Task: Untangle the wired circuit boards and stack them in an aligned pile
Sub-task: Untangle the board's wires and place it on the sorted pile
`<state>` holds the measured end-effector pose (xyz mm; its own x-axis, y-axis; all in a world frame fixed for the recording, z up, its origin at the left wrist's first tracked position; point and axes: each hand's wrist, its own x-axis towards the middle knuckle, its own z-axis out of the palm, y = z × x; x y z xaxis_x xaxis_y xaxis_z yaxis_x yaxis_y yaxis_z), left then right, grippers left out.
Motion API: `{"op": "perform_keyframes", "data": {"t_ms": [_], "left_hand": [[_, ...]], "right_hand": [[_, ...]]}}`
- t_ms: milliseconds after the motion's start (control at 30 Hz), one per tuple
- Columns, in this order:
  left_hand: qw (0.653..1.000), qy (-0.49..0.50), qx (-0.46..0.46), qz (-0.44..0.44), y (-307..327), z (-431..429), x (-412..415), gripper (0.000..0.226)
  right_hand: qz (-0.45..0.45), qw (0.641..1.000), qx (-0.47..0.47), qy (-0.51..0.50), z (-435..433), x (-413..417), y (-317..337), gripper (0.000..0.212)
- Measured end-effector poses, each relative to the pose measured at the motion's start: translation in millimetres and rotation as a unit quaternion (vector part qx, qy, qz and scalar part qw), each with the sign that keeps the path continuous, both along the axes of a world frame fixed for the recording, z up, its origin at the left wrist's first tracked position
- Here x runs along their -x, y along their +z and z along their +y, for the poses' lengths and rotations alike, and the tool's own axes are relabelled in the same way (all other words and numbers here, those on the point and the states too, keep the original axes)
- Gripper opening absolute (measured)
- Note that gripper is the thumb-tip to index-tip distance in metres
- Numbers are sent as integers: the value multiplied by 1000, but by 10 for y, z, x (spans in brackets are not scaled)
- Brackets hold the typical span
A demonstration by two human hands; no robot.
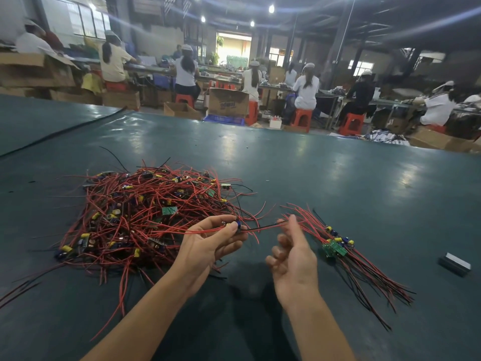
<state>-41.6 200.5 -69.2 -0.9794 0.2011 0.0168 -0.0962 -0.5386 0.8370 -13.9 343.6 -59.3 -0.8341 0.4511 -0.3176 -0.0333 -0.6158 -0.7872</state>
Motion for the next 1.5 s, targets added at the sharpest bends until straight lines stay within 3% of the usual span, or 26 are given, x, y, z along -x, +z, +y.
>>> {"op": "perform_keyframes", "data": {"t_ms": [133,400,500,600,667,733,767,900,1000,1067,1200,1300,1400,1500], "left_hand": [[1000,-7,5,7,-5,18,-19,33],[1000,-10,26,-7,6,-7,-18,42],[996,-17,-49,-70,31,30,-27,39],[990,-10,-80,-118,58,55,-21,39],[989,-8,-71,-131,96,27,-8,28],[988,-1,-75,-135,141,-31,16,22],[988,-3,-72,-136,163,-63,23,21],[986,-91,7,-137,168,-89,13,25],[973,-164,125,-102,130,-63,-27,36],[963,-188,174,-80,117,-61,-56,36],[966,-192,138,-104,108,-45,-27,48],[974,-170,49,-144,53,12,-29,32],[982,-160,92,-46,-85,87,-62,15],[982,-137,127,27,-157,109,-67,29]], "right_hand": [[2,993,-100,65,-331,-63,-135,6],[25,994,-93,53,-345,-67,-147,12],[64,988,-124,72,-337,-90,-133,14],[140,965,-194,111,-382,-121,-136,13],[209,926,-283,134,-358,-121,-137,19],[211,894,-377,115,-261,-89,-136,23],[185,901,-381,98,-197,-67,-131,24],[62,963,-229,130,-105,-56,-66,20],[31,959,-188,212,-144,-90,-29,37],[33,953,-181,243,-182,-125,-19,36],[13,971,-112,209,-196,-141,14,23],[11,984,-49,169,-202,-131,32,20],[1,990,-24,142,-239,-141,15,20],[-14,994,-9,109,-251,-159,32,20]]}}
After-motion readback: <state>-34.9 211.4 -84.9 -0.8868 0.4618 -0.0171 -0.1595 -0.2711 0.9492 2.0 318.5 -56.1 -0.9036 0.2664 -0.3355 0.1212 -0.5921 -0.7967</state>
